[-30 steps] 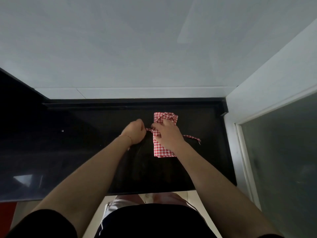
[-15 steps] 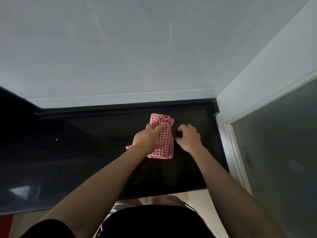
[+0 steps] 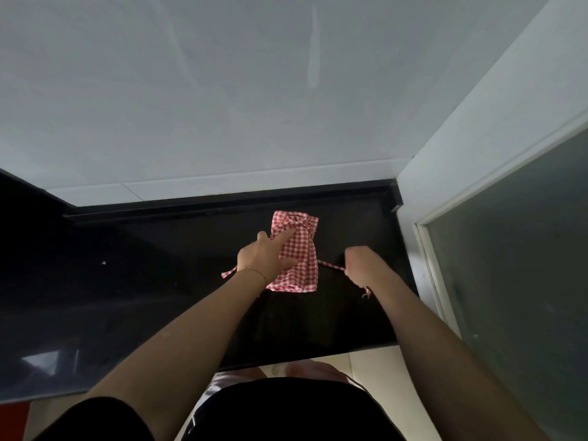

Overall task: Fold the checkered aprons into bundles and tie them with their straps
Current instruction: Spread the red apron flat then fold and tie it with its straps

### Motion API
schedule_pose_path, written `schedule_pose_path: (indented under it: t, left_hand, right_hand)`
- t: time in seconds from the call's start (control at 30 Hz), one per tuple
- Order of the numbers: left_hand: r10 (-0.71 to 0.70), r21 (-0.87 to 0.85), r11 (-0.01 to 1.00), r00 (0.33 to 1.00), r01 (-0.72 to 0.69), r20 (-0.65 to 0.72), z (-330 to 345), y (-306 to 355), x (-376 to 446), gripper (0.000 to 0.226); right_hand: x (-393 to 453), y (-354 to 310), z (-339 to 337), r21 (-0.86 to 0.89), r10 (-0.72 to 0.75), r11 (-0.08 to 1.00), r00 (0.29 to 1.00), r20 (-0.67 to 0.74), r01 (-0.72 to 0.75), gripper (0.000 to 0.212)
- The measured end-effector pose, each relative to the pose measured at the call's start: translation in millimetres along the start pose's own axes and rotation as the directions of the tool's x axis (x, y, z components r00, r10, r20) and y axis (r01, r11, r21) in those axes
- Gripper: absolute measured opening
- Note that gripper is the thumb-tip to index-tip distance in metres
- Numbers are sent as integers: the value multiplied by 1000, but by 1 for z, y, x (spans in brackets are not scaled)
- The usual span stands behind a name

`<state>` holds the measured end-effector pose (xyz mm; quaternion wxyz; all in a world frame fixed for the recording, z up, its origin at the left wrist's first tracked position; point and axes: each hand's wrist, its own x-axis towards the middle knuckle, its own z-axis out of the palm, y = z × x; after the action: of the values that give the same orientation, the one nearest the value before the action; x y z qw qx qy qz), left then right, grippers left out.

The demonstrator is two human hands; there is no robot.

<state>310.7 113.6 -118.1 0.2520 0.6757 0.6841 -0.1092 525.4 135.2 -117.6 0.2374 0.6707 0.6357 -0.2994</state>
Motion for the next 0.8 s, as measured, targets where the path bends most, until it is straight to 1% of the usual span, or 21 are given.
schedule_pose_path:
  t: [0.1, 0.17, 0.23, 0.33, 0.4, 0.47, 0.57, 0.67, 0.8]
  left_hand:
    - [-7, 9, 1000, 1000, 7, 2, -2, 3, -1, 74]
    - [-7, 2, 1000, 1000, 7, 5, -3, 6, -2, 73]
    - [-10, -8, 1000, 1000, 10, 5, -2, 7, -3, 73]
    - [-19, -11, 1000, 1000, 19, 5, -2, 9, -4, 73]
    - [-21, -11, 1000, 1000, 21, 14, -3, 10, -4, 73]
    - [-22, -6, 1000, 1000, 23, 16, -4, 11, -5, 73]
    - [-23, 19, 1000, 1000, 23, 10, -7, 12, -5, 72]
    - [-29, 34, 999, 1000, 29, 11, -11, 10, -3, 72]
    - [-50, 45, 998, 999, 49, 16, -13, 11, -6, 71]
  right_hand:
    - [-3, 5, -11, -21, 26, 999, 999, -31, -27, 17]
    - [-5, -6, -13, 15, 13, 1000, 1000, -27, -13, 23]
    - [-1, -18, -9, 125, -3, 992, 1000, -17, 5, 25]
    - [5, -29, -1, 258, -10, 966, 999, 42, -1, 9]
    - [6, -31, 2, 385, 6, 923, 999, 52, -26, 27]
    - [5, -29, 4, 432, 34, 902, 998, -56, -7, 37]
    - [3, -19, 4, 410, 72, 912, 979, -192, 13, 37]
    - [4, -8, -2, 408, 100, 913, 958, -270, 20, 37]
    - [3, -9, -18, 415, 95, 908, 941, -325, 51, 33]
